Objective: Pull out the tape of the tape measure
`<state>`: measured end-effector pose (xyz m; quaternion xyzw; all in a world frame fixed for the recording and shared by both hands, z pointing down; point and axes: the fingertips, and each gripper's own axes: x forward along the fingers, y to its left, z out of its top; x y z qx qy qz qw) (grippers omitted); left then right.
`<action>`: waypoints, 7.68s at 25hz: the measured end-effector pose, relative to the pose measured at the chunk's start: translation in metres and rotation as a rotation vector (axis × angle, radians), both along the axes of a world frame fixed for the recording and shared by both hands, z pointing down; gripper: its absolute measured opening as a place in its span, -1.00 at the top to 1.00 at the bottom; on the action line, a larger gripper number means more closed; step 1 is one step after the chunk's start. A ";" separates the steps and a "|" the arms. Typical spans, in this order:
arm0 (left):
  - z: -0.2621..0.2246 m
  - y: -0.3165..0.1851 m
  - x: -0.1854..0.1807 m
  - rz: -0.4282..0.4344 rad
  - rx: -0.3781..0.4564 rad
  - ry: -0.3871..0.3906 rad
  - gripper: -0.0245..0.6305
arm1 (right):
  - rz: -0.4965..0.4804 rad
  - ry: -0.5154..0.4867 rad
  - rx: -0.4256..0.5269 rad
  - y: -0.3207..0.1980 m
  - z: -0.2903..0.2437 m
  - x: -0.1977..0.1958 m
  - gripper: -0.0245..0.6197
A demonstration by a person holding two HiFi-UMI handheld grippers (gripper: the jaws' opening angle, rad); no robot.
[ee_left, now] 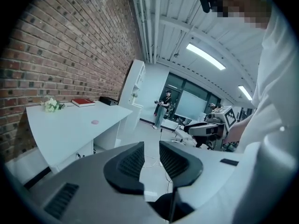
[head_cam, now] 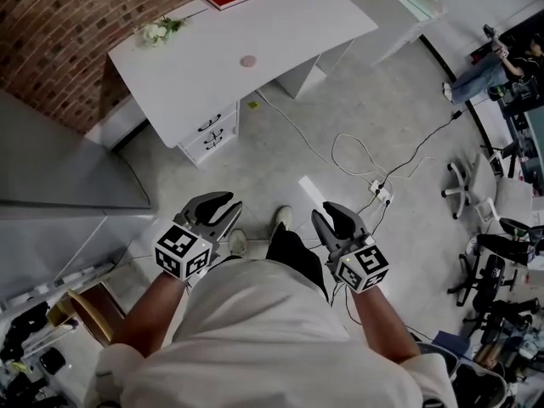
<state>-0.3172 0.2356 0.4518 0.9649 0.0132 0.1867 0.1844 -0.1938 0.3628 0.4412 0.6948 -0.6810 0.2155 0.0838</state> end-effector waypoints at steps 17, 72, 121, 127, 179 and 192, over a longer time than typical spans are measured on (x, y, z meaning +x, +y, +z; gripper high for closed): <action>-0.002 -0.099 0.153 -0.245 0.030 -0.049 0.64 | -0.293 -0.003 0.017 -0.134 0.014 0.180 0.62; 0.027 -0.291 0.249 -0.940 -0.037 -0.099 0.64 | -1.429 0.307 -0.249 -0.490 0.231 0.233 0.23; 0.017 -0.329 0.235 -0.888 0.001 -0.105 0.65 | -1.496 0.289 -0.292 -0.527 0.209 0.222 0.25; 0.007 -0.338 0.238 -0.825 0.032 -0.080 0.65 | -1.504 0.270 -0.252 -0.523 0.157 0.228 0.25; -0.074 -0.324 0.346 -0.021 0.211 0.057 0.93 | -1.555 0.127 -0.144 -0.456 -0.052 0.237 0.25; -0.073 -0.331 0.327 -0.074 0.148 0.056 0.93 | -1.475 0.109 -0.178 -0.471 -0.045 0.250 0.25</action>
